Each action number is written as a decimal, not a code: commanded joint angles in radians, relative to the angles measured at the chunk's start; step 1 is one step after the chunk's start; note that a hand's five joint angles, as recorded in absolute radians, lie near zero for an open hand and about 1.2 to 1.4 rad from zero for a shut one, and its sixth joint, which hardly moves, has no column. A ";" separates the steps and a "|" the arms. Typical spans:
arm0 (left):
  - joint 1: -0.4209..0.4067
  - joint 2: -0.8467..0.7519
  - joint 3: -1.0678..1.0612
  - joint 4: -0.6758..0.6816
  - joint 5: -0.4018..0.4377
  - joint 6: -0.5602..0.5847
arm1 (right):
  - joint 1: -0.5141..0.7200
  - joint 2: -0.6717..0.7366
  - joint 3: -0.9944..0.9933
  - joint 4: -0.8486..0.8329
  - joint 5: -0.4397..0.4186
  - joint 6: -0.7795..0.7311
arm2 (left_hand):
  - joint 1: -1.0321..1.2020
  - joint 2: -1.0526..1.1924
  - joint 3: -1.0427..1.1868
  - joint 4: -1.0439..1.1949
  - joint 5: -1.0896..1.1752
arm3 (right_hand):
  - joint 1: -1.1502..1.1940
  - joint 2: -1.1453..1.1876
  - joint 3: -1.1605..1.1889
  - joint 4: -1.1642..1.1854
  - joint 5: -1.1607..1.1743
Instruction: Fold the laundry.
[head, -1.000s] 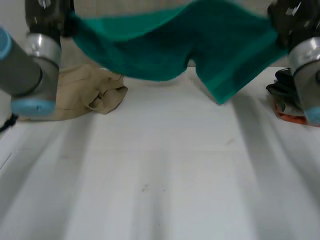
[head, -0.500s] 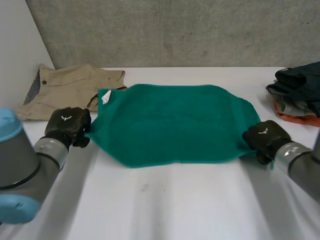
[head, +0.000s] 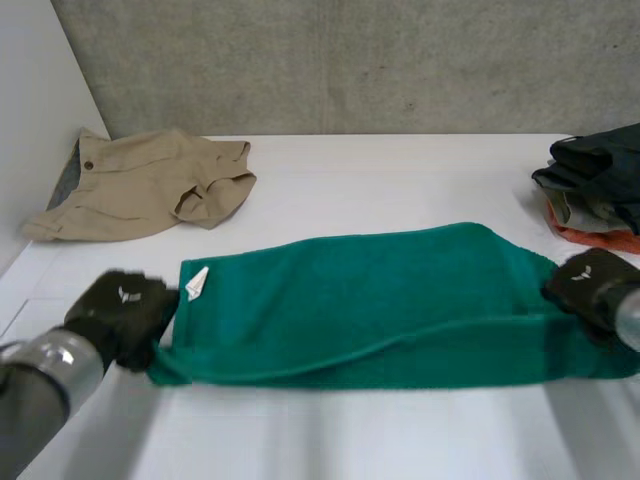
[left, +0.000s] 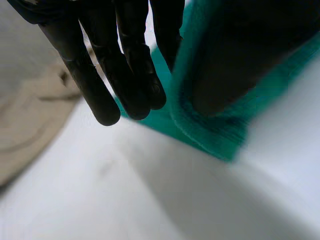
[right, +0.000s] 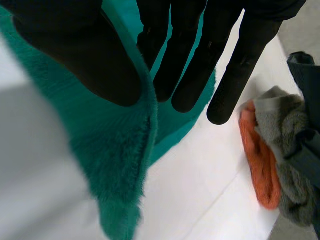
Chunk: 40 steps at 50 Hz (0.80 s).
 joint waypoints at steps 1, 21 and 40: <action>-0.029 -0.243 0.173 0.185 -0.036 -0.085 | 0.082 0.203 -0.132 -0.112 0.122 0.070 | 0.237 0.196 0.200 0.196 0.241 | 0.269 0.220 0.197 0.191 0.216; -0.070 -0.415 1.014 0.593 -0.188 -0.132 | 0.245 0.160 -0.691 -0.892 0.197 0.238 | 0.237 0.196 0.200 0.196 0.241 | 0.269 0.220 0.197 0.191 0.216; -0.016 -0.366 0.493 0.582 -0.180 -0.284 | 0.270 0.171 -0.293 -0.694 0.056 0.247 | 0.237 0.196 0.200 0.196 0.241 | 0.269 0.220 0.197 0.191 0.216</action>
